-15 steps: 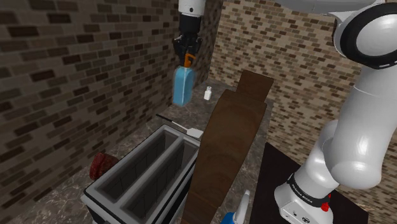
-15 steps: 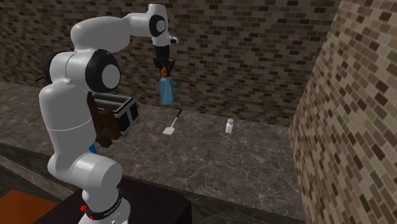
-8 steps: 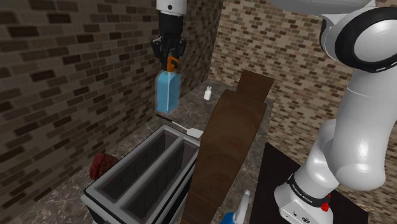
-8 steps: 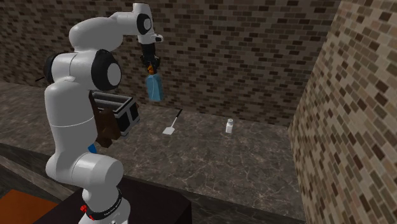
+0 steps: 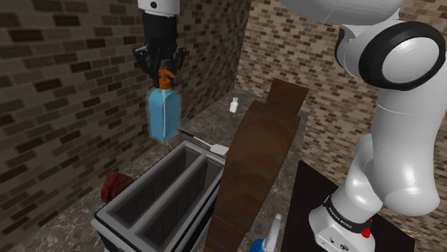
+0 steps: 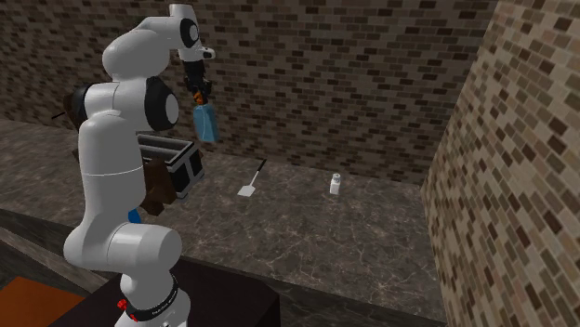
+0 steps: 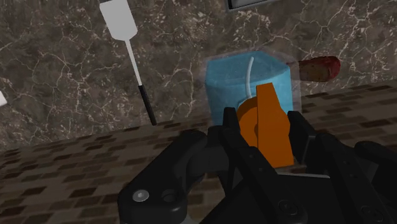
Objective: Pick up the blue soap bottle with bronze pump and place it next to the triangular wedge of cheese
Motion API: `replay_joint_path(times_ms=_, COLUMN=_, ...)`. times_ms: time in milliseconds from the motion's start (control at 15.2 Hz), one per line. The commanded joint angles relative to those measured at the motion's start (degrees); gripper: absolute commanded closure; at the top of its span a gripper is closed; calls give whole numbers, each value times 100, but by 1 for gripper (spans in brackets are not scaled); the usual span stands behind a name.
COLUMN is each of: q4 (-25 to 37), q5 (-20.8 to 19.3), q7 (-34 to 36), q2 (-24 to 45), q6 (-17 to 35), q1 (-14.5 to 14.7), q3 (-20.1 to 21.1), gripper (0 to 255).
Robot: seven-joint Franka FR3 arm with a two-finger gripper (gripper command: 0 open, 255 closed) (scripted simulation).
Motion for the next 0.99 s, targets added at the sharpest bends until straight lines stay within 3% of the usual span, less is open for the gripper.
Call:
replay_joint_path(times_ms=0, q4=439, q5=-45, q7=228, q2=283, q6=-156, q1=181, q3=61, gripper=255)
replay_joint_path(times_ms=66, q4=663, q5=-66, q7=319, q2=427, q6=-237, q1=263, q3=84, gripper=255)
replay_joint_path(times_ms=924, q4=-848, q5=-37, q7=325, q2=107, q6=954, q1=207, q3=80, gripper=255)
